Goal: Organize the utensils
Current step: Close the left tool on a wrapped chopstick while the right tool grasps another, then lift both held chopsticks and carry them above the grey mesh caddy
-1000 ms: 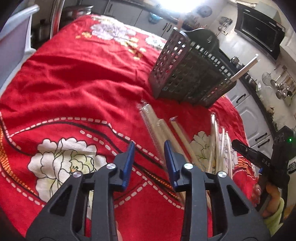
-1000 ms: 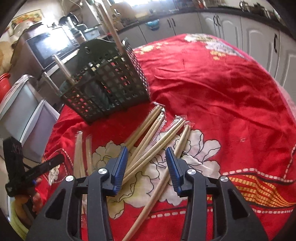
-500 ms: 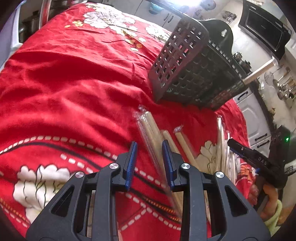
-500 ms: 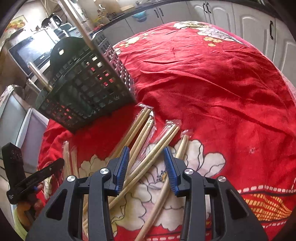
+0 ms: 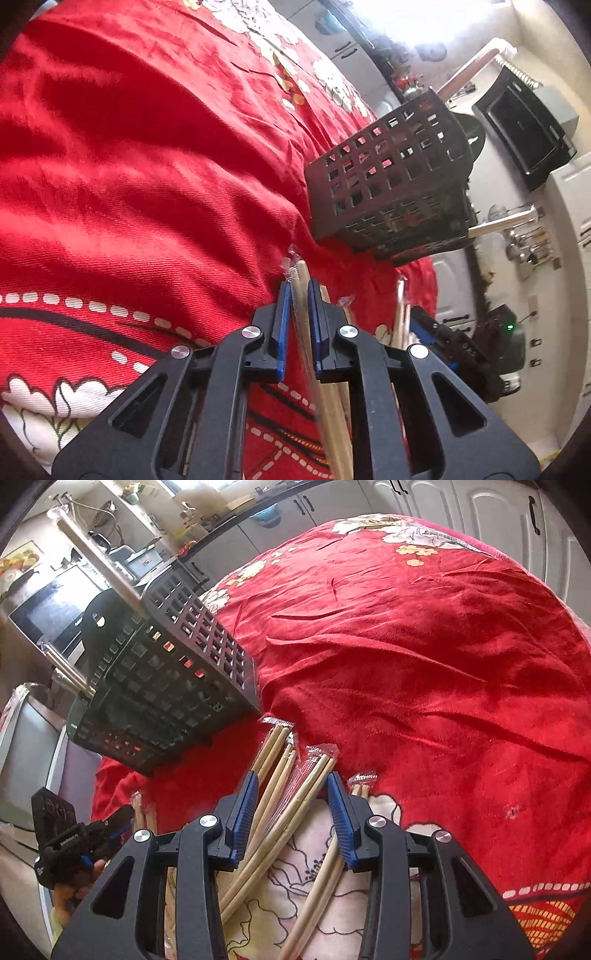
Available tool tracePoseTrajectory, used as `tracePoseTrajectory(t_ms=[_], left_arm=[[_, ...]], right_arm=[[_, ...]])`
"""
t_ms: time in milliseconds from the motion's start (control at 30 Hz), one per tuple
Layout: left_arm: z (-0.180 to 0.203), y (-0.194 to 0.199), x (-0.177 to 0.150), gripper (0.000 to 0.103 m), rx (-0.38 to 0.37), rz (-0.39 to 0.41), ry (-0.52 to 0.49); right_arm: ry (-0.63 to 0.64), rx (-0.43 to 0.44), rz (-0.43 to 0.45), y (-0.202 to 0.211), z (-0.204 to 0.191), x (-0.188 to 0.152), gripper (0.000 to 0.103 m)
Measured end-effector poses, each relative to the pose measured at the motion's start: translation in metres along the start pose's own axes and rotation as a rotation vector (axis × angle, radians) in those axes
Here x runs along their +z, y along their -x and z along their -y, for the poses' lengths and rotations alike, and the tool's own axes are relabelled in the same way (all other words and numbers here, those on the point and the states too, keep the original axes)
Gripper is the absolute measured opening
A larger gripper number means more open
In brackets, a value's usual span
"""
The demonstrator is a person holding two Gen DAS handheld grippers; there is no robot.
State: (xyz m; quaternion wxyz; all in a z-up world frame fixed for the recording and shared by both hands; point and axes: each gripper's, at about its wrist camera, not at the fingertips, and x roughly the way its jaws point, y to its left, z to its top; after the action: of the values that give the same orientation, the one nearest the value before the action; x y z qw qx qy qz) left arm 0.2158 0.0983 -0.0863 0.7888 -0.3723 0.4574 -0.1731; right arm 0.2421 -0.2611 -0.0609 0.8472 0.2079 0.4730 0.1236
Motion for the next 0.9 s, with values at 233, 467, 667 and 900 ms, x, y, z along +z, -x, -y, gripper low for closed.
tracePoseTrajectory(t_ms=[233,467,667,900], left_arm=[[-0.011,0.002,0.003,0.002,-0.036,-0.009,0.035],[-0.011,0.008,0.005,0.0,-0.06,0.005,0.031],[-0.004,0.016,0.005,0.0,-0.061,0.017,0.014],[0.015,0.035,0.004,0.0,-0.041,0.073,-0.059]], right_arm=[[-0.007,0.005,0.0,-0.003,0.003,0.006,0.036],[-0.007,0.007,-0.001,-0.004,0.002,0.009,0.027],[0.006,0.021,-0.002,-0.002,0.002,0.008,0.013],[0.05,0.079,0.034,0.015,-0.01,0.004,0.008]])
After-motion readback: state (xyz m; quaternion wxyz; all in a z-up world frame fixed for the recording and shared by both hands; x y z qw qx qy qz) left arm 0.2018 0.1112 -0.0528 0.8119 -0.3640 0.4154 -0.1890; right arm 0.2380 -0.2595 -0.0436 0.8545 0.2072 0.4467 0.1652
